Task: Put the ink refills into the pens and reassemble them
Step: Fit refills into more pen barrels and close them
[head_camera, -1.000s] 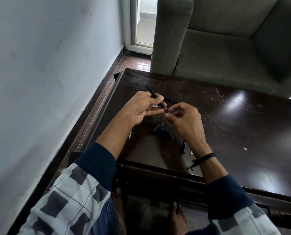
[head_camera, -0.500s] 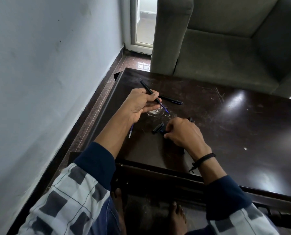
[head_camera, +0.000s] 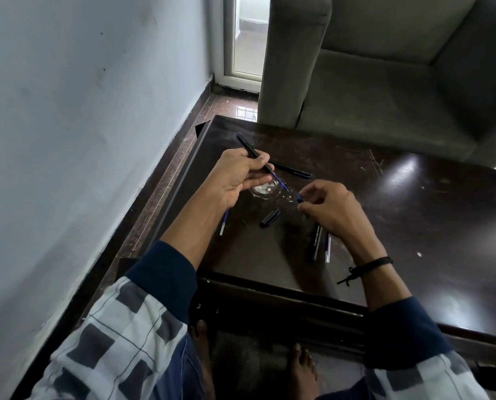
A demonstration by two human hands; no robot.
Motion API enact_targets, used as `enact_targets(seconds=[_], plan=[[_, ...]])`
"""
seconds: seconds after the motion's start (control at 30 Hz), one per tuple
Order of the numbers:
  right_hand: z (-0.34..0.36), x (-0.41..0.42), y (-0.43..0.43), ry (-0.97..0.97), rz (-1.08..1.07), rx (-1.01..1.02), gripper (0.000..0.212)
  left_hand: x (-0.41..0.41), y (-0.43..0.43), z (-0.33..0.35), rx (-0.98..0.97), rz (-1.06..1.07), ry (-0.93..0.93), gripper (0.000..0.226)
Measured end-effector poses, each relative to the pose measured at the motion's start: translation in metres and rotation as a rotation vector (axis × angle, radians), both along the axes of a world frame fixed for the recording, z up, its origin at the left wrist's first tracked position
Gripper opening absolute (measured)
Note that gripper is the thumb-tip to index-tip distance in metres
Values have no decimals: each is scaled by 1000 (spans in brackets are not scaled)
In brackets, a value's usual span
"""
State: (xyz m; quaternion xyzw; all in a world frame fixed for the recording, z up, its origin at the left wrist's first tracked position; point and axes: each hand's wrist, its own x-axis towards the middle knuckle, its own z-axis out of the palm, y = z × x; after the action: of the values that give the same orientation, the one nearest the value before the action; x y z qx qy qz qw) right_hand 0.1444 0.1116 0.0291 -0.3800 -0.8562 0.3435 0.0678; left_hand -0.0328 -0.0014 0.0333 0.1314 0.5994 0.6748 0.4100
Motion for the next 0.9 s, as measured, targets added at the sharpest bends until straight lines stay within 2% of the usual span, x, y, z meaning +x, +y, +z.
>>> enact_targets(seconds=[0.53, 0.9], plan=[[-1, -5, -7, 35, 46, -1, 17, 6, 2, -3, 0, -41, 17, 11], [-4, -7, -8, 66, 40, 78, 18, 11, 4, -2, -33, -73, 38, 10]])
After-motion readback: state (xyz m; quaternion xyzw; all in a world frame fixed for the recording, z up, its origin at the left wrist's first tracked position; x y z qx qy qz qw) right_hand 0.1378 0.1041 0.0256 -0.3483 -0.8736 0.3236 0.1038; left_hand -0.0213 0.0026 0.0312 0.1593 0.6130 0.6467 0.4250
